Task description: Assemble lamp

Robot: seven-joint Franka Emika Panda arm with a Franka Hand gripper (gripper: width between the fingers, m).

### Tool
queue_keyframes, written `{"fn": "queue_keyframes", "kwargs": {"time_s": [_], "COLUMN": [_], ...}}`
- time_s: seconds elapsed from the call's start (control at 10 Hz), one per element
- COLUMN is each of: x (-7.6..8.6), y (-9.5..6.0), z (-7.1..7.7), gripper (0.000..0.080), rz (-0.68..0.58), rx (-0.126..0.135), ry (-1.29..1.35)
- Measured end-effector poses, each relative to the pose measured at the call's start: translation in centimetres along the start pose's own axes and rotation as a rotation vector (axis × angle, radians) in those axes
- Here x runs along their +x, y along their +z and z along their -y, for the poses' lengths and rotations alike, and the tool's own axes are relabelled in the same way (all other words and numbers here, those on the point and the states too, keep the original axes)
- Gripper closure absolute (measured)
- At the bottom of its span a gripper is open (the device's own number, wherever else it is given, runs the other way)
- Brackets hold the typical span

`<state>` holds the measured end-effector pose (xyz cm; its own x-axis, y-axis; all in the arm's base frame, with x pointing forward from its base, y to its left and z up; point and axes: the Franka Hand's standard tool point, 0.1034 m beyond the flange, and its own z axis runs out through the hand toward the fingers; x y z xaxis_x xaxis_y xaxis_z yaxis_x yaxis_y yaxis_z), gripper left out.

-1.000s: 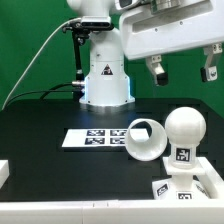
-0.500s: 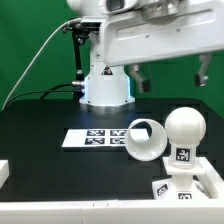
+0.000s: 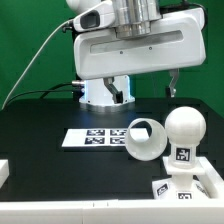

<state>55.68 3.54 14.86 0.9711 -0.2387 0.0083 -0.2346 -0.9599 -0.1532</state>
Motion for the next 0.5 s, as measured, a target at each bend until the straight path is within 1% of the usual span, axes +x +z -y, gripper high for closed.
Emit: {"fn": "queue_keyframes", "kwargs": {"time_s": [0.2,0.3,0.4,0.5], "x": [-0.1,-1.5,-2.7,-3.5], "y": [0.1,0.8,1.5,2.3], "z": [-0.2,-1.3,-2.7,-3.7], "gripper": [0.01,0.01,0.01,0.01], "rz": [0.003,0.061,0.113,0.121], "rx": [-0.002,-0.017,-0.038,-0.041], "ry": [0.002,0.058,0.11,0.113]}}
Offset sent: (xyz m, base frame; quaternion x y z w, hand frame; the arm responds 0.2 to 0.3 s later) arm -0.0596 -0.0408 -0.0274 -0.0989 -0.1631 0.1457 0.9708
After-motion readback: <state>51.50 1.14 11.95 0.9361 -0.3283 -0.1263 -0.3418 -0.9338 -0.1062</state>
